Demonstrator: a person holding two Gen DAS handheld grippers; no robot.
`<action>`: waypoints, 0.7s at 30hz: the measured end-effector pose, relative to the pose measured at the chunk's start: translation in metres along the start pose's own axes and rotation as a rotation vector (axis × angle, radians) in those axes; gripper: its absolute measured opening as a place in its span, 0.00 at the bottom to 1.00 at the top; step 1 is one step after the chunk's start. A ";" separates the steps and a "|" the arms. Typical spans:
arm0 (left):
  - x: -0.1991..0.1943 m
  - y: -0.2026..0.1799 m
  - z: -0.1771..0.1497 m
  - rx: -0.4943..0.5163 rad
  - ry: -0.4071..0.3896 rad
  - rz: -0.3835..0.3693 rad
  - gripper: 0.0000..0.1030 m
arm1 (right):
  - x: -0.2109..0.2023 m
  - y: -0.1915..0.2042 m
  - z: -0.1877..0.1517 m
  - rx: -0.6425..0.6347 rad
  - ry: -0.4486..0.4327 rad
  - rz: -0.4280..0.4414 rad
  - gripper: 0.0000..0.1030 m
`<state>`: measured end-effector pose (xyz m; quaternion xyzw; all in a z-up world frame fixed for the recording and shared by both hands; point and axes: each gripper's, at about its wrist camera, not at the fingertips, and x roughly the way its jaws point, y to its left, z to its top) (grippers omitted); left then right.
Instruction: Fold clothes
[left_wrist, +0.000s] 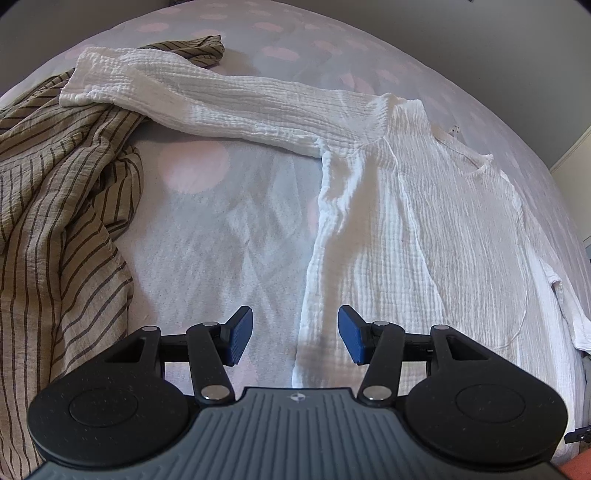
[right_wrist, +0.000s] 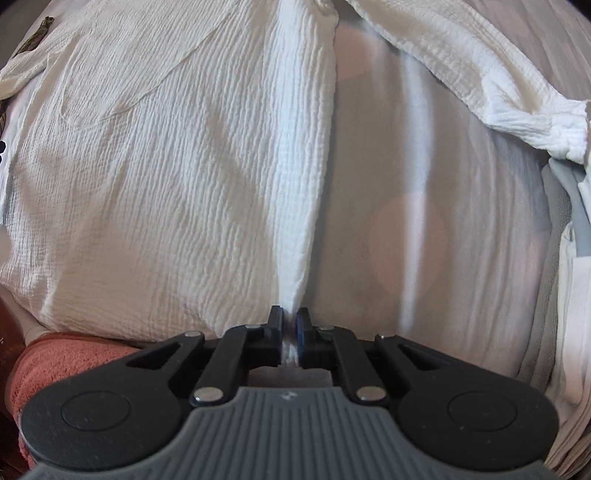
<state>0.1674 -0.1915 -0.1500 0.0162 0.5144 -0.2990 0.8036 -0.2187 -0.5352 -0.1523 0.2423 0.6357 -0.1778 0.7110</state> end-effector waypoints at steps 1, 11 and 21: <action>0.000 0.000 0.000 0.001 -0.001 0.002 0.48 | -0.001 0.000 0.000 -0.006 -0.004 0.003 0.16; -0.001 -0.018 0.003 0.104 -0.050 0.065 0.48 | -0.063 -0.015 0.031 0.033 -0.256 -0.060 0.38; -0.005 -0.055 0.037 0.204 -0.128 0.082 0.48 | -0.072 -0.010 0.094 0.047 -0.458 -0.090 0.46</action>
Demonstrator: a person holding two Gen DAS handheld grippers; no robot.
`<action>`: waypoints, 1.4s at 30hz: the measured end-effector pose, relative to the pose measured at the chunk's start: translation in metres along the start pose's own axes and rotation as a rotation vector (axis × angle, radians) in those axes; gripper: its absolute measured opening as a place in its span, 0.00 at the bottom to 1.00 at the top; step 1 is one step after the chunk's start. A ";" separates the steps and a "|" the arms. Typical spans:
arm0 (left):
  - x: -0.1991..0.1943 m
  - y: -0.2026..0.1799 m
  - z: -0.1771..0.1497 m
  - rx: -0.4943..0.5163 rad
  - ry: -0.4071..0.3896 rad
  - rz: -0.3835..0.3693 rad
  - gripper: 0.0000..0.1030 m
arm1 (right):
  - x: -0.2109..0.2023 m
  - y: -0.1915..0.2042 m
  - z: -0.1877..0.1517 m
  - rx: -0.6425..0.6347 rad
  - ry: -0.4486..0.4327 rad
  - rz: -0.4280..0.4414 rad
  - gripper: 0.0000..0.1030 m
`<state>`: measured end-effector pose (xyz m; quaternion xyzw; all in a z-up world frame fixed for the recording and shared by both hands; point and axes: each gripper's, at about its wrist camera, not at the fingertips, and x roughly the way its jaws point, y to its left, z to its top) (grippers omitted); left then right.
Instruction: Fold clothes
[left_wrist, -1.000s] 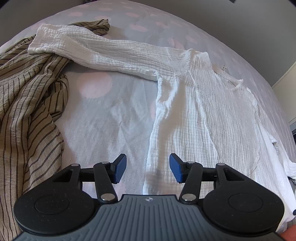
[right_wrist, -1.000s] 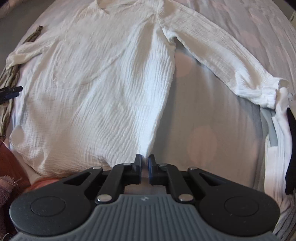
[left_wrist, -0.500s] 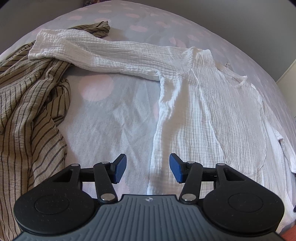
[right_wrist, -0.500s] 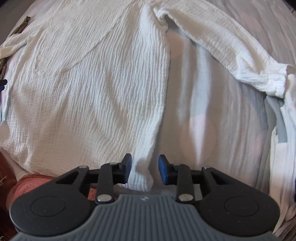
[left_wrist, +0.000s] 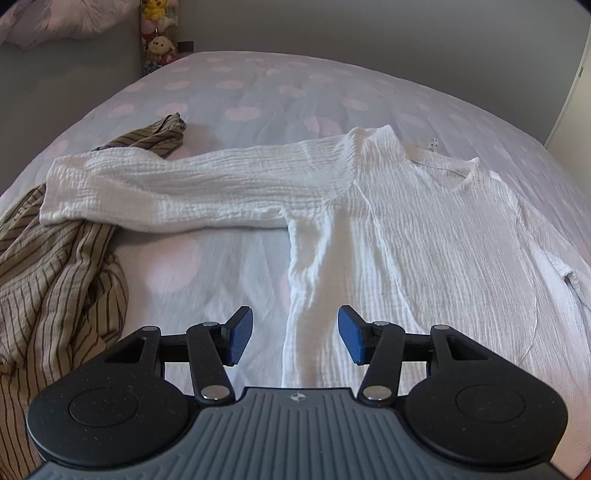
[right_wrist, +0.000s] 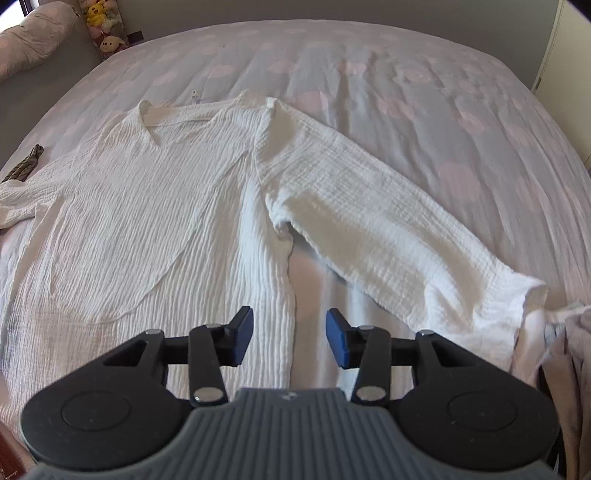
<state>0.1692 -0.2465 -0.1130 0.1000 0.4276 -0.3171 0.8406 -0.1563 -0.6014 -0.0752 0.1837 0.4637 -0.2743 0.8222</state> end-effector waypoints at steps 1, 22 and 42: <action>0.003 -0.002 0.006 0.006 -0.004 -0.008 0.48 | 0.004 -0.001 0.005 0.000 -0.002 -0.013 0.46; 0.181 0.007 0.186 0.124 -0.022 -0.023 0.57 | 0.150 -0.056 0.158 -0.030 -0.131 -0.009 0.56; 0.225 -0.013 0.180 0.217 -0.032 0.068 0.02 | 0.207 -0.050 0.181 -0.103 -0.232 -0.129 0.02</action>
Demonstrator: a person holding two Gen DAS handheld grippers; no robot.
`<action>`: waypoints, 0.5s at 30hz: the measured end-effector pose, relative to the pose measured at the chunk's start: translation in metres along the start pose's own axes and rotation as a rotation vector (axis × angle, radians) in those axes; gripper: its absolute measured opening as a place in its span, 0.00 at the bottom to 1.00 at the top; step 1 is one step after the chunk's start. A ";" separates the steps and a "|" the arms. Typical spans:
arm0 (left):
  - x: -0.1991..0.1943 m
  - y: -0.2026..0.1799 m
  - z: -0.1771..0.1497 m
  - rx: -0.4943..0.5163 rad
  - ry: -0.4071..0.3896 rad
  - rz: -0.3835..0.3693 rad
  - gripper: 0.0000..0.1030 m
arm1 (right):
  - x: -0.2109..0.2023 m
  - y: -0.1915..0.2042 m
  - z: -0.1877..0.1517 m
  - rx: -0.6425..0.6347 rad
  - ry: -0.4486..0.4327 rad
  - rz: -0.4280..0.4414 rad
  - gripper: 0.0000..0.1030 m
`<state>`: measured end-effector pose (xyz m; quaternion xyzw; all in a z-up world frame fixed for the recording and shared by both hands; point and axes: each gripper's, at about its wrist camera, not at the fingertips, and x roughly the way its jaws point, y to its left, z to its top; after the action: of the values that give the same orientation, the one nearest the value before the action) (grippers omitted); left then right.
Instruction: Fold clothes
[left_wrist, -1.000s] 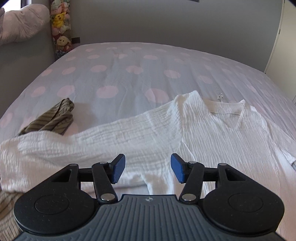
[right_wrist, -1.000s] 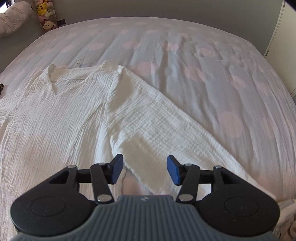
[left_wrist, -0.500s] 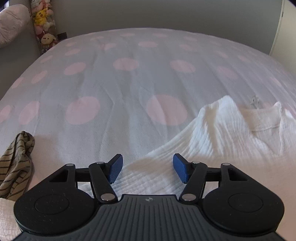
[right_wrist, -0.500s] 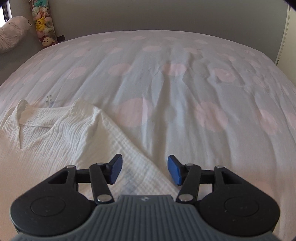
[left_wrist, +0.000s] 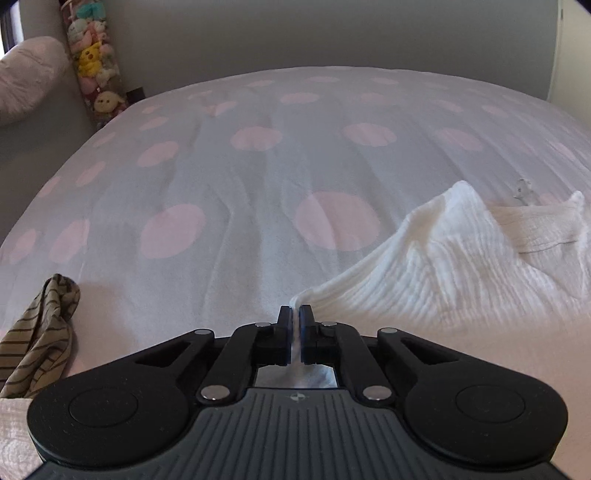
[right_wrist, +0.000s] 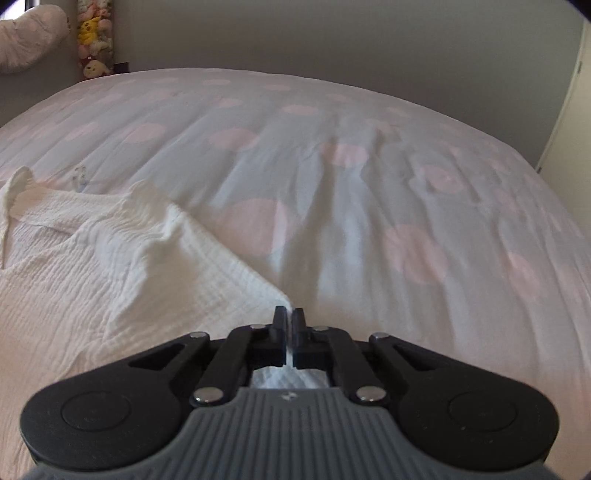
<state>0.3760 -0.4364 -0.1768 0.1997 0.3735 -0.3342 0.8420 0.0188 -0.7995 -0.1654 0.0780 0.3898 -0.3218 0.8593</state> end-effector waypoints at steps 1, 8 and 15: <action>0.002 0.002 0.001 -0.016 0.011 0.004 0.02 | 0.003 -0.005 0.002 0.028 0.017 -0.008 0.02; -0.014 0.003 -0.002 -0.012 0.006 -0.003 0.34 | 0.012 -0.010 0.003 0.085 0.089 0.030 0.17; -0.092 0.005 -0.039 -0.036 0.034 -0.045 0.48 | -0.048 -0.022 -0.013 0.150 0.043 0.080 0.38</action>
<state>0.3151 -0.3721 -0.1312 0.1819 0.3978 -0.3428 0.8314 -0.0261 -0.7881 -0.1375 0.1644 0.3797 -0.3137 0.8546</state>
